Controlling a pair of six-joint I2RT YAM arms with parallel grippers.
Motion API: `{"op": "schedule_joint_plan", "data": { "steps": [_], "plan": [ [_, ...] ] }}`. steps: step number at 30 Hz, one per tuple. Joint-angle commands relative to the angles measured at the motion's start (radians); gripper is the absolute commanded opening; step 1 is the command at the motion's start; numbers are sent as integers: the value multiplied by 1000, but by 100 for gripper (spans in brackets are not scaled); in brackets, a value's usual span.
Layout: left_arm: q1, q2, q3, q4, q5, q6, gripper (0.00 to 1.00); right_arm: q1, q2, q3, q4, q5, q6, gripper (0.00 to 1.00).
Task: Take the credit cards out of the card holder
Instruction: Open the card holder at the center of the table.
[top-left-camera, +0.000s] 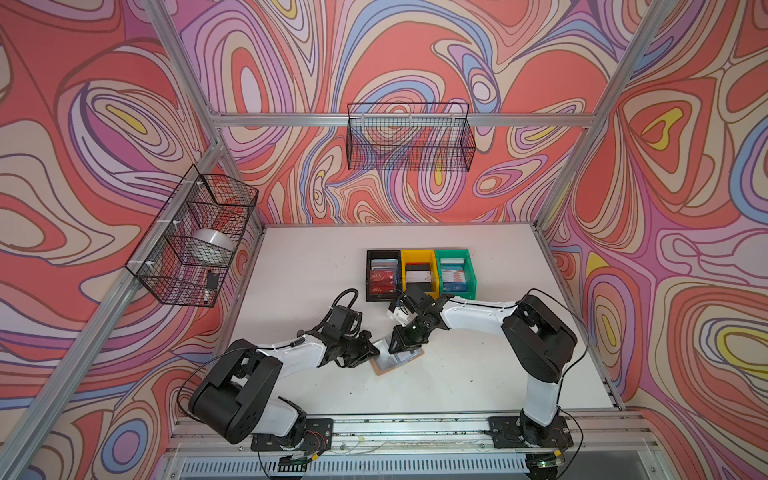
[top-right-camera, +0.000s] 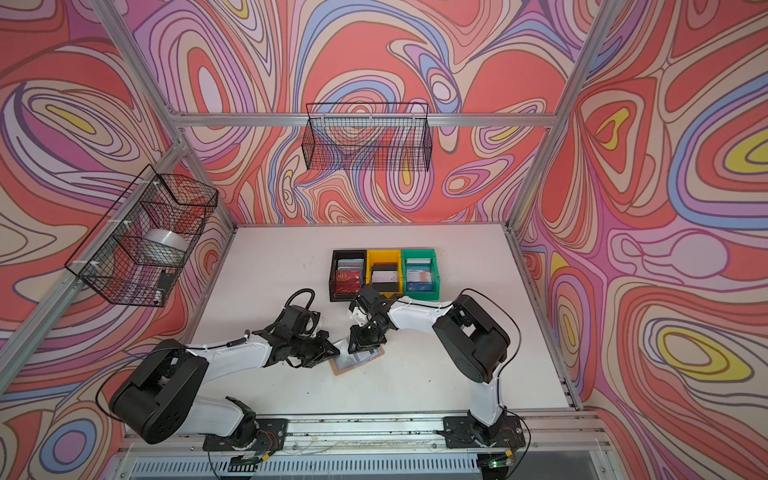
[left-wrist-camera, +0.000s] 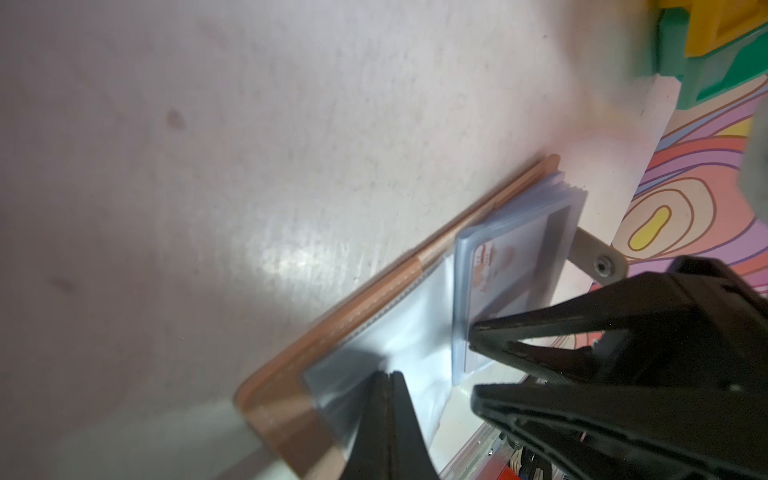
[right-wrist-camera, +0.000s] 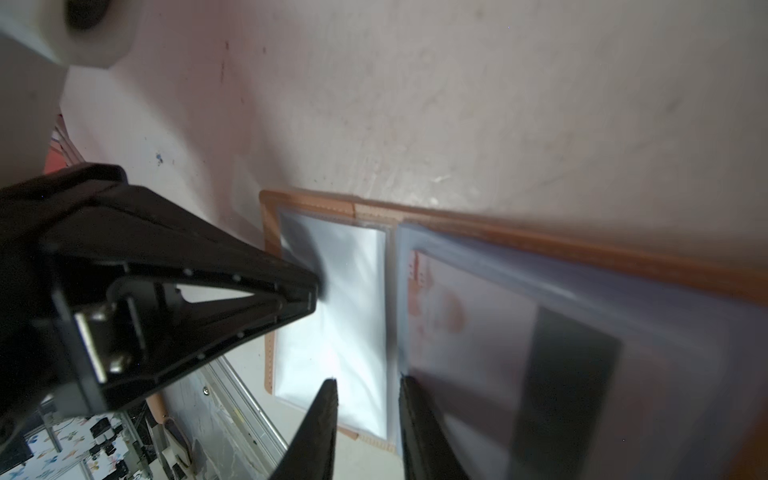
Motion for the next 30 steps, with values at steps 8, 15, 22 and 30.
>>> {"op": "schedule_joint_plan", "data": {
  "steps": [8,15,22,30],
  "plan": [
    [-1,64,1,-68,-79,26,0,-72,-79,-17,-127,154,-27,29],
    [-2,73,3,-68,-75,30,0,-76,-33,-21,-110,149,-24,29],
    [-2,69,11,-79,-77,35,0,-76,-15,-37,-73,102,-21,29],
    [-1,76,9,-76,-79,33,0,-76,-18,-55,-10,-4,-22,29]
  ]
}}
